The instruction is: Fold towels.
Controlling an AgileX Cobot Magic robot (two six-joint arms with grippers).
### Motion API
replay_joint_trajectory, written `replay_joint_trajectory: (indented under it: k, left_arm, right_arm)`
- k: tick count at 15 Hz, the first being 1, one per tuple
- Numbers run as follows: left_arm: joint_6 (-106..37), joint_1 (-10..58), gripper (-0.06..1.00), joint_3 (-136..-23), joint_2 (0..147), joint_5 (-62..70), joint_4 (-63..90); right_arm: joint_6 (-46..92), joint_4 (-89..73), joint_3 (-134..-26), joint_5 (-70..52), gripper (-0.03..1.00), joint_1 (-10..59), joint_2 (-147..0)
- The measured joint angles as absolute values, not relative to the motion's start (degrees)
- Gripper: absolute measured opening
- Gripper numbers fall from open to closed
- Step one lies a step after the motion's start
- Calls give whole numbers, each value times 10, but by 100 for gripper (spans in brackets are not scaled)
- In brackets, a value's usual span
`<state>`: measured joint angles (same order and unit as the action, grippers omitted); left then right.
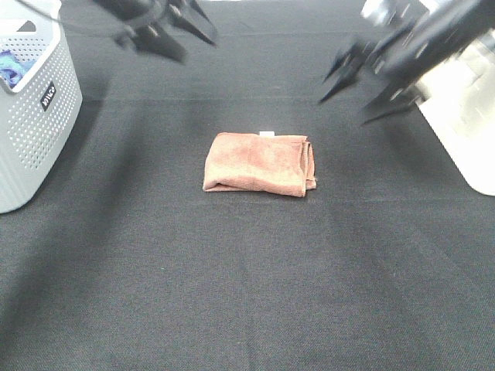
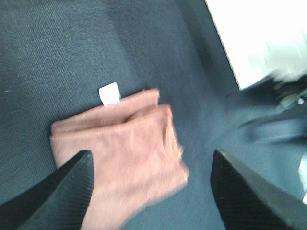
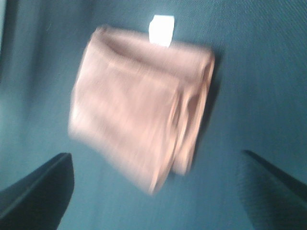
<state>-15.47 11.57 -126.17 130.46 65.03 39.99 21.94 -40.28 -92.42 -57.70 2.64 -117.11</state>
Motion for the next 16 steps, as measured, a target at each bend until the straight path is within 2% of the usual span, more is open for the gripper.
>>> replay_joint_trajectory:
  k: [3, 7, 11, 16]
  left_arm:
    - [-135, 116, 66, -1262, 1230, 692, 297]
    - [-99, 125, 66, -1218, 1138, 693, 201]
    - [-44, 152, 66, -994, 959, 694, 103]
    - [-21, 152, 66, -712, 728, 693, 73]
  right_arm:
    - [179, -355, -924, -658, 86, 26, -1095]
    - [154, -314, -917, -689, 86, 26, -1033]
    - [135, -246, -802, -685, 86, 26, -895]
    - [133, -198, -555, -605, 86, 26, -702]
